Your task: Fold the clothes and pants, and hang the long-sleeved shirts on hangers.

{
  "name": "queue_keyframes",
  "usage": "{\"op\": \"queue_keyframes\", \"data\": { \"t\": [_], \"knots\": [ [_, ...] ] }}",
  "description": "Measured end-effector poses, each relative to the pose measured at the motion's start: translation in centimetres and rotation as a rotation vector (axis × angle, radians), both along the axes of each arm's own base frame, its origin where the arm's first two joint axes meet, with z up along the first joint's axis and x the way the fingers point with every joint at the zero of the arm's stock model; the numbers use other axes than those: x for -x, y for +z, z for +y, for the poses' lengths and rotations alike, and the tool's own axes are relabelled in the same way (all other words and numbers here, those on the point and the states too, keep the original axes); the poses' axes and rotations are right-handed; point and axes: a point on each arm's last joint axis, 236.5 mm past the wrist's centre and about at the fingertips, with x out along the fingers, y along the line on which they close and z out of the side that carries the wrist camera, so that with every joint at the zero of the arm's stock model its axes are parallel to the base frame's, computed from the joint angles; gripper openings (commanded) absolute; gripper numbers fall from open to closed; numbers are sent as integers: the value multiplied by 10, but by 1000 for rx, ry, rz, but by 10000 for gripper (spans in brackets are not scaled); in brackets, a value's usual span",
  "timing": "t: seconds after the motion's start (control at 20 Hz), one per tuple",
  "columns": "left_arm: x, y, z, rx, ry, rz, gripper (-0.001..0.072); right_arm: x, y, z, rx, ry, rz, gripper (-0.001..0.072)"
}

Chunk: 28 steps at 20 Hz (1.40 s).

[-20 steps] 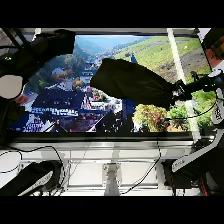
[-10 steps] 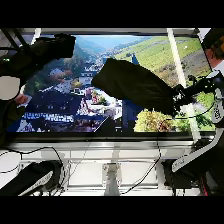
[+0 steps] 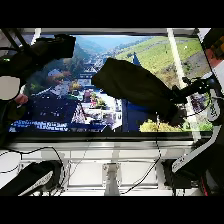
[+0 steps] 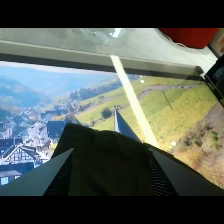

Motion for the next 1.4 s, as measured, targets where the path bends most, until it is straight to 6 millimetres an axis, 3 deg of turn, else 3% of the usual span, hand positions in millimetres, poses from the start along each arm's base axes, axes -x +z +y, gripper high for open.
{"op": "queue_keyframes", "data": {
  "t": [0.2,0.35,0.5,0.65,0.85,1.05,1.25,1.4],
  "knots": [
    [0,0,-1,6,-1,2,532,-14,7,-6,25,-17,-49,8],
    [1,0,-2,18,-5,6,532,-26,38,-23,21,-65,-113,7],
    [1,1,-3,24,-7,7,532,-33,86,-68,35,-166,-197,7],
    [1,2,-3,26,-7,4,532,-15,132,-133,82,-311,-257,7],
    [0,6,-3,36,-6,-12,532,55,174,-226,195,-547,-255,7],
    [-2,14,-3,51,-3,-44,532,150,208,-291,331,-781,-199,7],
    [-2,17,-3,56,-2,-57,533,241,228,-320,482,-949,-72,7],
    [-5,15,-4,55,-1,-54,533,286,239,-324,561,-1027,13,12]
  ]
}}
